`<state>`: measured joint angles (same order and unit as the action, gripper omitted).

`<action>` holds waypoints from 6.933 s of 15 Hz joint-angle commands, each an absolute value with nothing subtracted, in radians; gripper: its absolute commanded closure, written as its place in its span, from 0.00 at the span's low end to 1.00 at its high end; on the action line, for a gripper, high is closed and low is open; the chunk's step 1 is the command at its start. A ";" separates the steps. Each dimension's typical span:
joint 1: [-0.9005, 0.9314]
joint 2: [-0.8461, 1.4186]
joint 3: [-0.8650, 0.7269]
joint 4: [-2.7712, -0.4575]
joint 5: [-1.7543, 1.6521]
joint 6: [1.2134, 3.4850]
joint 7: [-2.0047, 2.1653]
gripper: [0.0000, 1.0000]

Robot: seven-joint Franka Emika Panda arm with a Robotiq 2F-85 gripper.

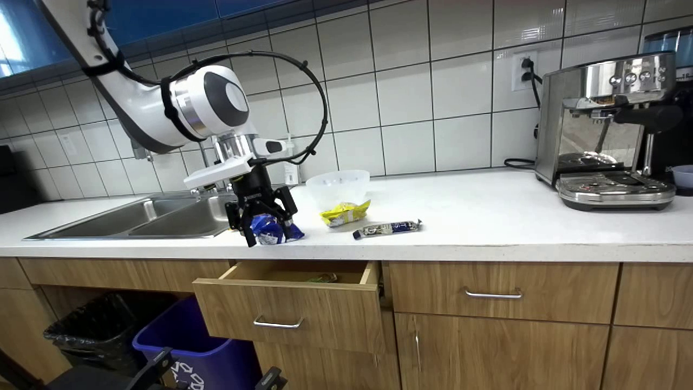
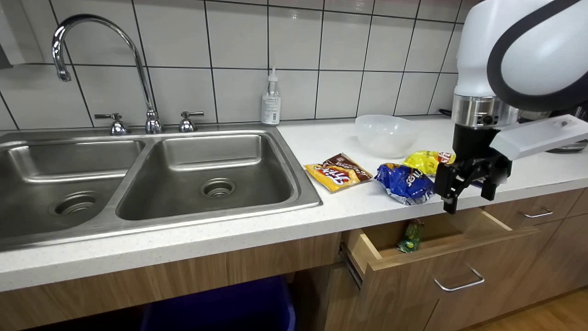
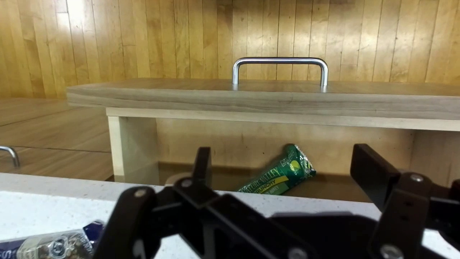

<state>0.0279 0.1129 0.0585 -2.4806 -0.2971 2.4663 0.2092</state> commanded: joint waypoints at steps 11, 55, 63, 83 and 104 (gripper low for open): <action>0.067 0.194 0.003 -2.479 -0.333 2.553 0.205 0.00; 0.088 0.350 -0.030 -2.536 -0.135 2.770 0.180 0.00; 0.099 0.313 -0.036 -2.612 -0.123 2.755 0.196 0.00; 0.098 0.178 -0.018 -2.692 -0.127 2.612 0.190 0.00; 0.092 -0.010 0.036 -2.529 -0.090 2.533 0.113 0.00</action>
